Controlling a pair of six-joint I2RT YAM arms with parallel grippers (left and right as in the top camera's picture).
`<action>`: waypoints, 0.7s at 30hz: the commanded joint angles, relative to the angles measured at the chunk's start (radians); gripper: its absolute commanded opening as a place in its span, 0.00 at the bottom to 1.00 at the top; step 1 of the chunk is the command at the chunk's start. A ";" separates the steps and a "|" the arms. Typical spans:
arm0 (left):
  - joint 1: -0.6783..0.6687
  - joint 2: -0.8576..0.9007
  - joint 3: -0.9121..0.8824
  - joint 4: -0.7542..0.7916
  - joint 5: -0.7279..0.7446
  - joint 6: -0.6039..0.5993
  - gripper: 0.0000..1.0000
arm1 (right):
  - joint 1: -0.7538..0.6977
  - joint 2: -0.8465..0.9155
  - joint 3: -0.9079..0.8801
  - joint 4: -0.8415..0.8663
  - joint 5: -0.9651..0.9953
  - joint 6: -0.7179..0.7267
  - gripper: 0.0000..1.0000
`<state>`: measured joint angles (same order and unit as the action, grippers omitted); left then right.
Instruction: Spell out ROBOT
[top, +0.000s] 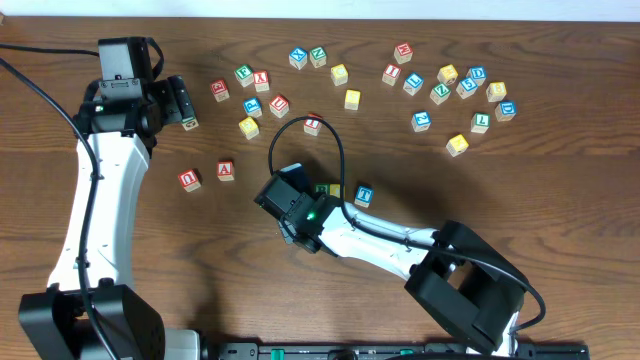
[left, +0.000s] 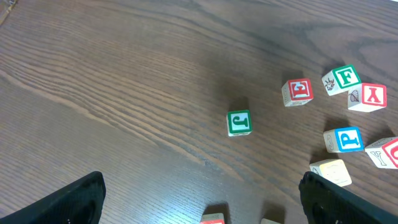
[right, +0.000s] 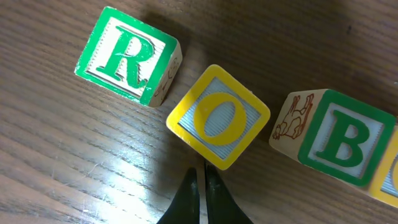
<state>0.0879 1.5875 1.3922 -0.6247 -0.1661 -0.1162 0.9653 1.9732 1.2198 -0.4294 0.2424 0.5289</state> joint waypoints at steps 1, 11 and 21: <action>-0.001 -0.005 0.017 0.001 -0.002 -0.009 0.98 | -0.011 0.010 -0.004 0.000 0.009 -0.013 0.01; -0.001 -0.005 0.017 0.001 -0.002 -0.009 0.98 | -0.025 0.010 -0.004 0.001 0.010 -0.013 0.01; -0.001 -0.005 0.017 0.001 -0.002 -0.009 0.98 | -0.031 0.010 -0.004 0.004 0.010 -0.014 0.01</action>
<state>0.0879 1.5875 1.3922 -0.6247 -0.1658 -0.1162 0.9424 1.9732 1.2198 -0.4282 0.2424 0.5289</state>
